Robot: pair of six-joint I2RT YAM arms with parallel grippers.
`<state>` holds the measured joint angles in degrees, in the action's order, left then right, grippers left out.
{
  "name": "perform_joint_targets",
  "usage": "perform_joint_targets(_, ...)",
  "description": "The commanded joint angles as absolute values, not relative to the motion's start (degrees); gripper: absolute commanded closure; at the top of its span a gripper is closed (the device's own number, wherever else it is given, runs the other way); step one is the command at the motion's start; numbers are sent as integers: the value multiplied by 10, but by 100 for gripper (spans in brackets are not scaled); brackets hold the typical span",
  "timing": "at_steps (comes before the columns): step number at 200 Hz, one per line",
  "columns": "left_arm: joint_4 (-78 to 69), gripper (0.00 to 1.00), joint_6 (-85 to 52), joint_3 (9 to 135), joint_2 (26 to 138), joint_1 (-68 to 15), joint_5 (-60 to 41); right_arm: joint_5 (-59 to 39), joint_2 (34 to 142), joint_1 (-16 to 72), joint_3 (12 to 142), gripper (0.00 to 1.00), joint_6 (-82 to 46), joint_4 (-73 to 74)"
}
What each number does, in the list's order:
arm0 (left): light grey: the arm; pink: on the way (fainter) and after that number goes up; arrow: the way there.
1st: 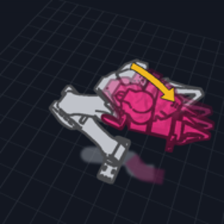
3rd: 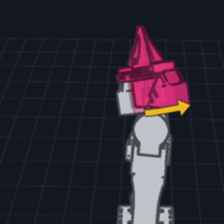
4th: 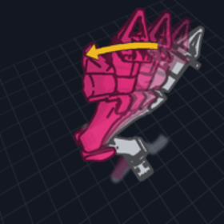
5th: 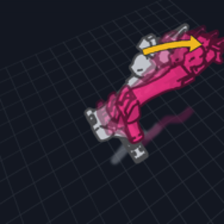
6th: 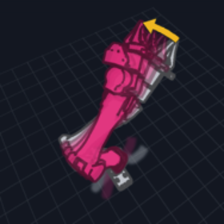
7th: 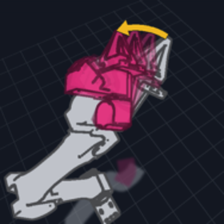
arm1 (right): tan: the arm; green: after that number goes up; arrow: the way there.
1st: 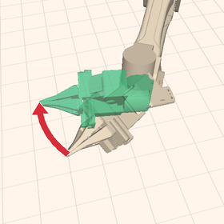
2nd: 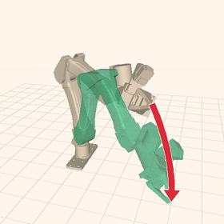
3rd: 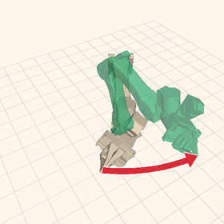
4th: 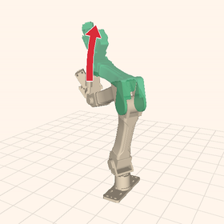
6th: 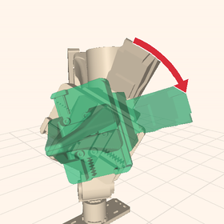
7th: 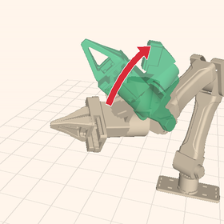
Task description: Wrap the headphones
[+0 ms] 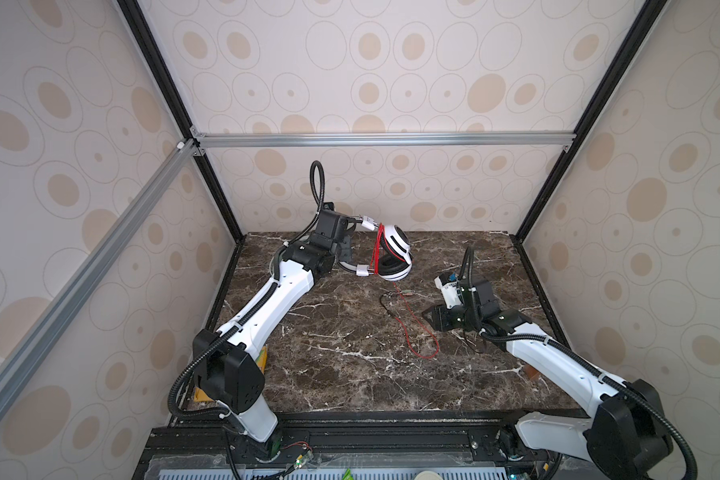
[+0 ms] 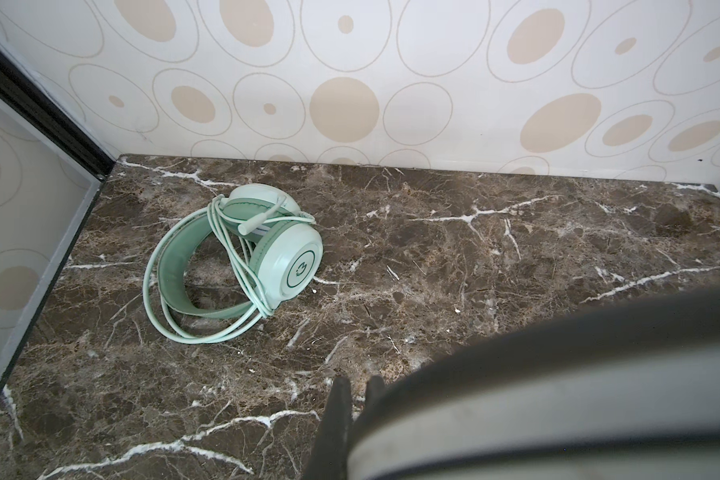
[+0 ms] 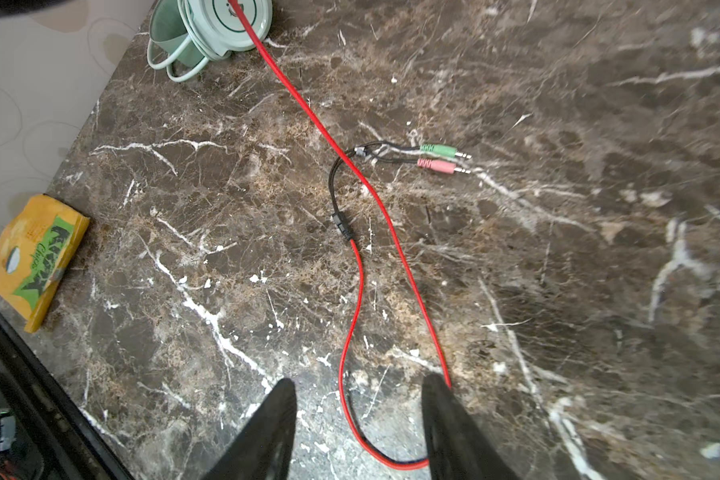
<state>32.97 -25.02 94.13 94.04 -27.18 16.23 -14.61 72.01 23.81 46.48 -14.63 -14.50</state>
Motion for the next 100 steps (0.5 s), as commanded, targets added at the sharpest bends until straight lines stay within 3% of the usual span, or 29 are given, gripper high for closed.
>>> perform_joint_targets(1, 292, 100, -268, 957, 905, -276, 165, -166, 751, 235, 454, 48, -208, -127)
perform_joint_targets(100, 203, 100, -267, 890, 799, -274, 95, -138, 825, 225, 407, 47, -236, -128)
